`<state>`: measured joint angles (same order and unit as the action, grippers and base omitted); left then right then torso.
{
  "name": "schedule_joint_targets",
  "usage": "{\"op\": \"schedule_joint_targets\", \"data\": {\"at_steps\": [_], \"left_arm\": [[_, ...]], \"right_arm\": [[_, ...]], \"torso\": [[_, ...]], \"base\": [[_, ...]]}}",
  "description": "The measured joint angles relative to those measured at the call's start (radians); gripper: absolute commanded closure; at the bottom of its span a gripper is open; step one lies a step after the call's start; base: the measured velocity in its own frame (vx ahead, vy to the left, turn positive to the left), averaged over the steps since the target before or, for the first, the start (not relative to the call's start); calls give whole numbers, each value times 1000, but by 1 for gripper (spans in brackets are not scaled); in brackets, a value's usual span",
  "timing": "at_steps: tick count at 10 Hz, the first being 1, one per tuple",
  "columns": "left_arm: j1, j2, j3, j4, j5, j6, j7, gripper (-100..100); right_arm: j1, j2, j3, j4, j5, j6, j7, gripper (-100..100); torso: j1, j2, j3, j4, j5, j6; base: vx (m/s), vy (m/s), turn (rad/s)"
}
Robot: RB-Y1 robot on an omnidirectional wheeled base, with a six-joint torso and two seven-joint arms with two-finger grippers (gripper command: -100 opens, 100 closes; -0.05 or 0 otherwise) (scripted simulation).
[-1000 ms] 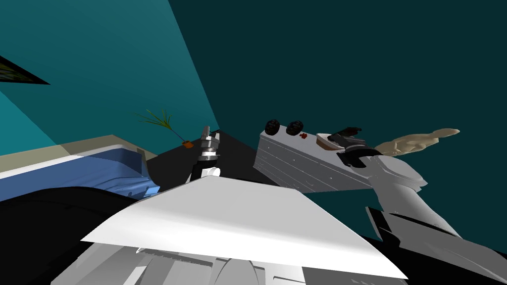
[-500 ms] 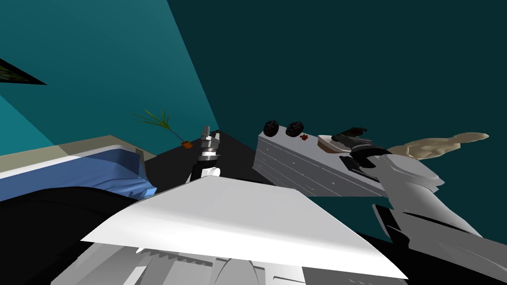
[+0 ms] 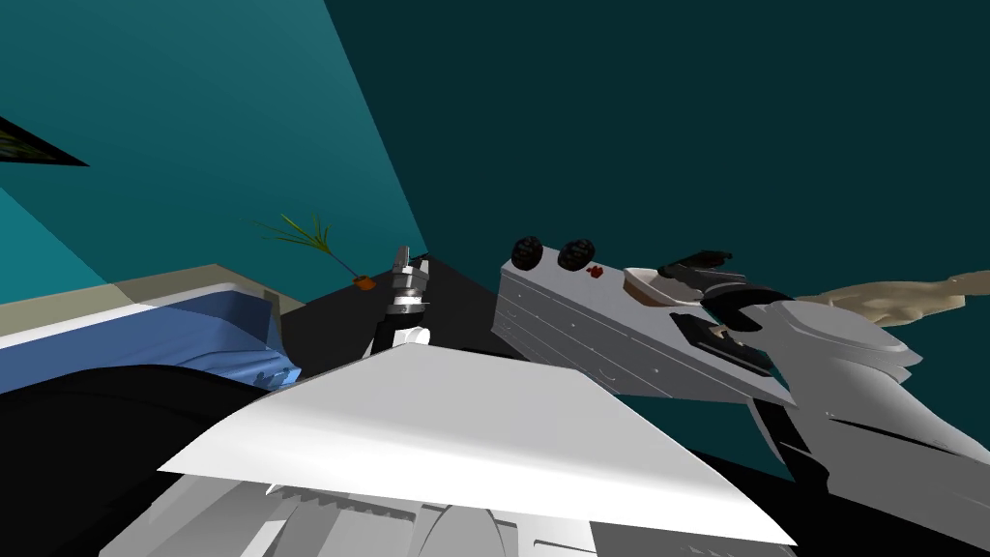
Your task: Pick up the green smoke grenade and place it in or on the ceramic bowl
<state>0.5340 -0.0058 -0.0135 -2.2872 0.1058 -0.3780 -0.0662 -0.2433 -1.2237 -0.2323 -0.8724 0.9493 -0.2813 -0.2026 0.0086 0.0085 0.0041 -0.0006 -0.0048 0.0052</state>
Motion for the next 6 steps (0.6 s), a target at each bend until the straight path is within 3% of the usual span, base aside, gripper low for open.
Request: {"op": "schedule_joint_targets", "data": {"at_steps": [2,3,6], "left_arm": [[0,0,0,0,0,0,0,0],[0,0,0,0,0,0,0,0],[0,0,0,0,0,0,0,0]], "right_arm": [[-3,-19,11,24,8,-11,-13,100],[-2,-20,11,25,8,-12,-13,-100],[-2,-20,11,25,8,-12,-12,-100]], "torso": [[2,3,2,1,0,0],[3,5,3,1,0,0],[5,6,4,2,1,0]], "base": [[17,-21,6],[0,0,0],[0,0,0]]}}
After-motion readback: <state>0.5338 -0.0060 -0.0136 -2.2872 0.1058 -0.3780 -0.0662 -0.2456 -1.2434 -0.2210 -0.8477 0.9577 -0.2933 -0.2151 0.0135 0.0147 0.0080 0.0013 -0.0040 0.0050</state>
